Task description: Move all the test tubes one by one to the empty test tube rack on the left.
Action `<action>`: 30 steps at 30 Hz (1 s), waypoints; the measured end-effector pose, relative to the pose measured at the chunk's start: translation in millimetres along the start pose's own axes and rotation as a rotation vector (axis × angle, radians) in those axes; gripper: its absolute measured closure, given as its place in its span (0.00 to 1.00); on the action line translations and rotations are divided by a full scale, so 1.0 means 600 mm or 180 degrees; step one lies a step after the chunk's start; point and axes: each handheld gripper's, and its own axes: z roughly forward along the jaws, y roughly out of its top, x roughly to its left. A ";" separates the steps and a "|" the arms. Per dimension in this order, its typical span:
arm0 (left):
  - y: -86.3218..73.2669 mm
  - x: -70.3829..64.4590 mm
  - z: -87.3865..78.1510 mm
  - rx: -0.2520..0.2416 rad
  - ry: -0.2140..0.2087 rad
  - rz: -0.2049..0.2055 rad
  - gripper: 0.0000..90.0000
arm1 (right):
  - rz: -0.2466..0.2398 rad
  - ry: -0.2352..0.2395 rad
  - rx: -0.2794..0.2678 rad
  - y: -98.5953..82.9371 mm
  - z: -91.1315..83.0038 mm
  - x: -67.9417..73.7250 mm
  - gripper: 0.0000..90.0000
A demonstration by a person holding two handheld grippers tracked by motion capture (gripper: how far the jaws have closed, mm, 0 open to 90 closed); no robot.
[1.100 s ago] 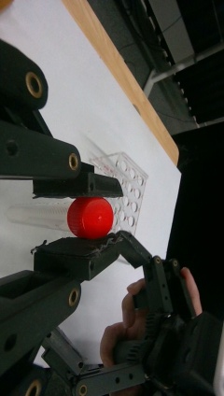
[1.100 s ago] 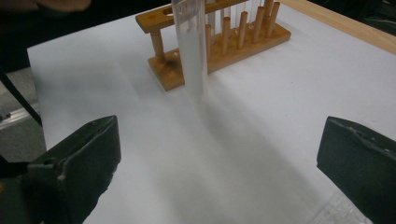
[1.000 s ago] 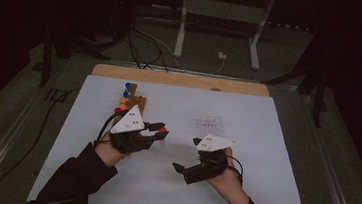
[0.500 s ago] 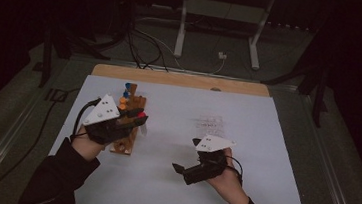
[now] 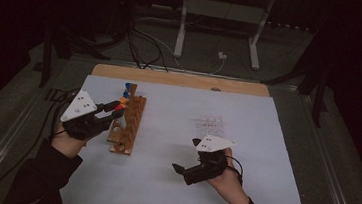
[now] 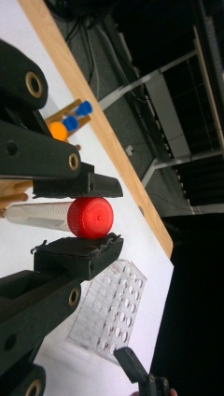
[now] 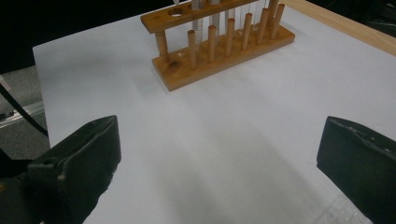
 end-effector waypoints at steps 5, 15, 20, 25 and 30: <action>-0.013 0.013 -0.001 0.0067 0.0098 -0.0044 0.80 | -0.0004 -0.0008 -0.0003 0.000 -0.001 0.001 0.00; -0.047 0.026 0.018 0.0188 0.0137 -0.0135 0.80 | -0.0001 -0.0007 0.0002 -0.001 -0.002 0.000 0.00; -0.064 0.025 0.030 0.0287 0.0115 -0.0172 0.80 | 0.0006 -0.0006 0.0002 -0.002 -0.001 -0.001 0.00; -0.079 0.024 0.040 0.0384 0.0116 -0.0185 0.80 | -0.0004 -0.0005 0.0002 -0.002 -0.002 -0.001 0.00; -0.093 0.023 0.049 0.0486 0.0097 -0.0210 0.80 | 0.0005 -0.0003 -0.0002 -0.002 -0.003 -0.002 0.00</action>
